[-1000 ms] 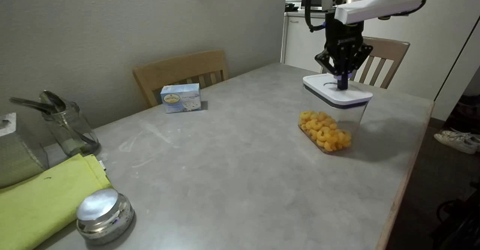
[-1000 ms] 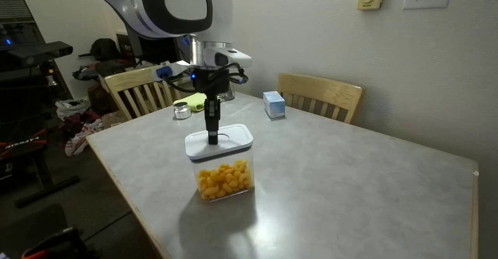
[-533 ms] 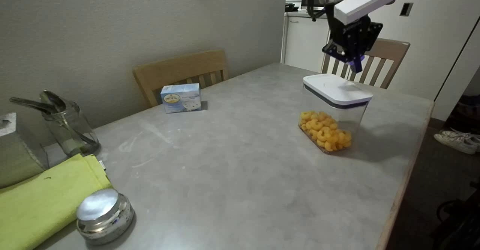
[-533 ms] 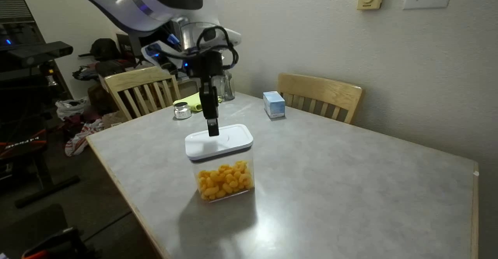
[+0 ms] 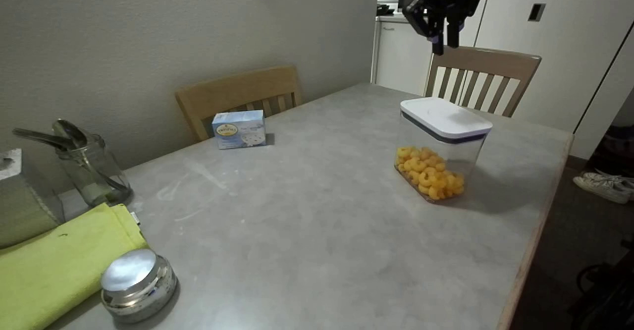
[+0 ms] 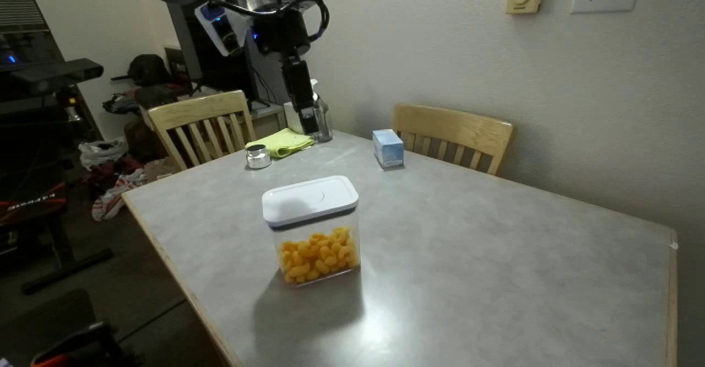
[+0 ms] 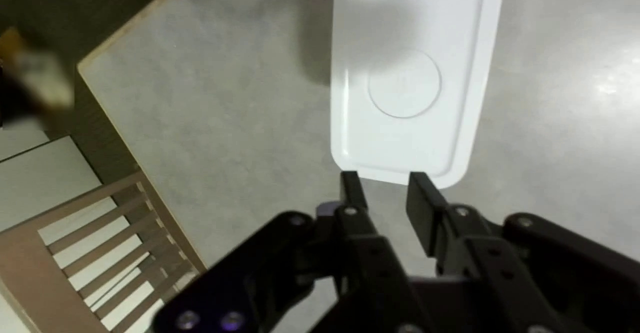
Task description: Place the white lid on top of the food container
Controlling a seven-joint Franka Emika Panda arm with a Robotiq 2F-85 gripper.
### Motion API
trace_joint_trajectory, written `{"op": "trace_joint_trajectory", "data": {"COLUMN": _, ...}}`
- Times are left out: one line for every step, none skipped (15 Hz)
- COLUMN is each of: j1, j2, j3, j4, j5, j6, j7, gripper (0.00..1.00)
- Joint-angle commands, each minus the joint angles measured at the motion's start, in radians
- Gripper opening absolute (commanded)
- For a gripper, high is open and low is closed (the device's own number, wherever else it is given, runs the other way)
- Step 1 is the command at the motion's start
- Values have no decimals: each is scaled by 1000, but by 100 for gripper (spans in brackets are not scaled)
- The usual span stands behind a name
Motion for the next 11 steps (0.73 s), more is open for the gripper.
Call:
{"op": "trace_joint_trajectory", "data": {"j1": -15, "j2": -1, "j3": 18, "j4": 1, "j5": 29, "j6": 42, "j7": -16, "gripper": 36}}
{"op": "trace_joint_trajectory", "data": {"j1": -14, "j2": 0, "j3": 20, "j4": -1, "j5": 52, "j6": 79, "j7": -30, "gripper": 43}}
{"op": "trace_joint_trajectory", "data": {"j1": -14, "j2": 0, "j3": 22, "j4": -1, "j5": 60, "j6": 91, "j7": -34, "gripper": 51}}
{"op": "trace_joint_trajectory", "data": {"j1": -14, "j2": 0, "j3": 23, "j4": -1, "j5": 63, "j6": 94, "j7": -36, "gripper": 53}}
{"op": "trace_joint_trajectory", "data": {"j1": -14, "j2": 0, "j3": 23, "j4": -1, "j5": 64, "j6": 96, "j7": -36, "gripper": 53}}
{"op": "trace_joint_trajectory", "data": {"j1": -14, "j2": 0, "j3": 23, "j4": -1, "j5": 64, "j6": 96, "j7": -36, "gripper": 53}}
{"op": "trace_joint_trajectory", "data": {"j1": -14, "j2": 0, "j3": 23, "j4": -1, "j5": 64, "j6": 97, "j7": -36, "gripper": 53}}
{"op": "trace_joint_trajectory", "data": {"j1": -14, "j2": 0, "j3": 23, "j4": -1, "j5": 64, "j6": 97, "j7": -36, "gripper": 53}}
{"op": "trace_joint_trajectory", "data": {"j1": -14, "j2": 0, "j3": 23, "j4": -1, "j5": 64, "j6": 97, "j7": -36, "gripper": 53}}
{"op": "trace_joint_trajectory", "data": {"j1": -14, "j2": 0, "j3": 23, "j4": -1, "j5": 64, "j6": 97, "j7": -36, "gripper": 53}}
{"op": "trace_joint_trajectory", "data": {"j1": -14, "j2": 0, "j3": 23, "j4": -1, "j5": 64, "j6": 98, "j7": -36, "gripper": 53}}
